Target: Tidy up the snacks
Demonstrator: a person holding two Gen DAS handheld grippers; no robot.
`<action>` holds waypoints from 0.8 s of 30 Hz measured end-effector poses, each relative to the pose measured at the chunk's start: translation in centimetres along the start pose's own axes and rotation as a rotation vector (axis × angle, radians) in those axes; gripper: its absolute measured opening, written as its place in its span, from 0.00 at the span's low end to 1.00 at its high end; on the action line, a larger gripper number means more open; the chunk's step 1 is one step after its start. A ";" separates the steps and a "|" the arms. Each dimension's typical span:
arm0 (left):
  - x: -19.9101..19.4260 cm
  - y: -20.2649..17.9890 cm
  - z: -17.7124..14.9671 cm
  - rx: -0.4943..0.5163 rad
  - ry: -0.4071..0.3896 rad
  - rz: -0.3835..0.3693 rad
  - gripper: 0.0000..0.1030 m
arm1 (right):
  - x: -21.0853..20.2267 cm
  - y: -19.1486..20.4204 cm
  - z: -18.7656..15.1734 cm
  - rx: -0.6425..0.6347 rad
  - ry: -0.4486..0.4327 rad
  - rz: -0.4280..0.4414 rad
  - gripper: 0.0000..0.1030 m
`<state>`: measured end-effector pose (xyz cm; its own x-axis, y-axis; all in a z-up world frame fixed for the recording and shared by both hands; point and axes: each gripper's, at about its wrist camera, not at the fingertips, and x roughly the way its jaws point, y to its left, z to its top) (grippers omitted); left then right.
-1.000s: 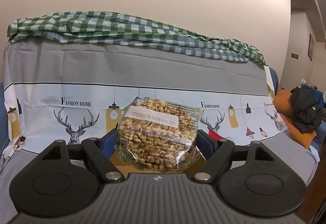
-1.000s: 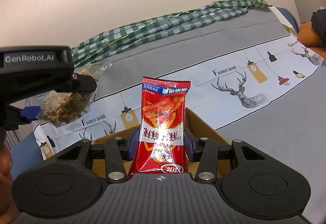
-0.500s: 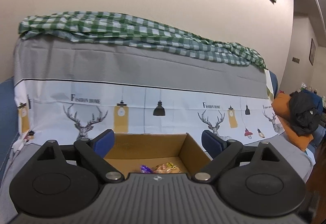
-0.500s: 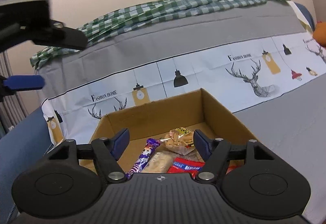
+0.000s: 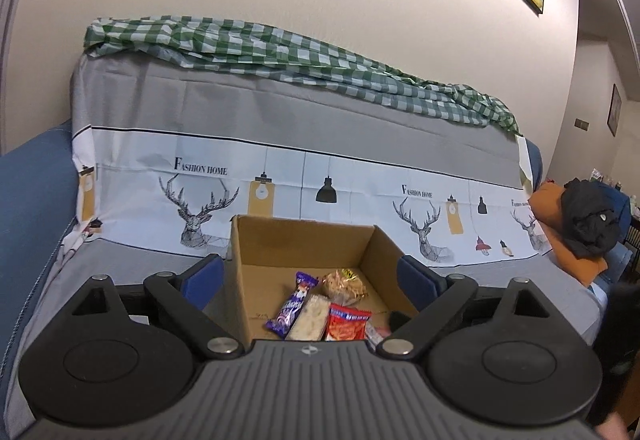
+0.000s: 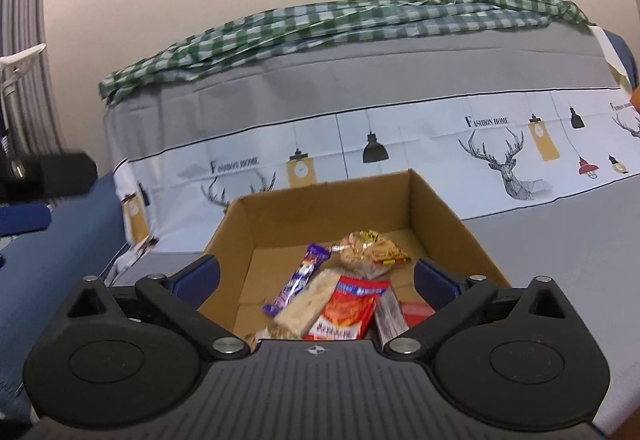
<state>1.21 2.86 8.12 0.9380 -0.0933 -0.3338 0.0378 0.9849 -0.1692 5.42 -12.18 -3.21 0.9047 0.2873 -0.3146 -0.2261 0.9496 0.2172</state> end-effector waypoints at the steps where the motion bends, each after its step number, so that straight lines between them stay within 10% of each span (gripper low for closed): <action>1: -0.3 0.0 -0.3 -0.005 0.003 -0.005 0.93 | -0.8 0.0 0.1 -0.004 0.010 0.000 0.99; 10: -0.6 -0.7 -4.1 -0.029 0.136 -0.037 1.00 | -6.1 -0.6 -2.0 -0.018 0.051 -0.105 0.99; 24: 2.1 1.0 -7.2 -0.077 0.293 0.101 1.00 | -3.2 -0.6 -4.5 -0.059 0.125 -0.107 0.99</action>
<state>0.74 2.65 0.58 0.7958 -0.0445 -0.6039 -0.0875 0.9784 -0.1874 1.00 -13.11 -6.47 0.8735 0.1941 -0.4465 -0.1549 0.9802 0.1231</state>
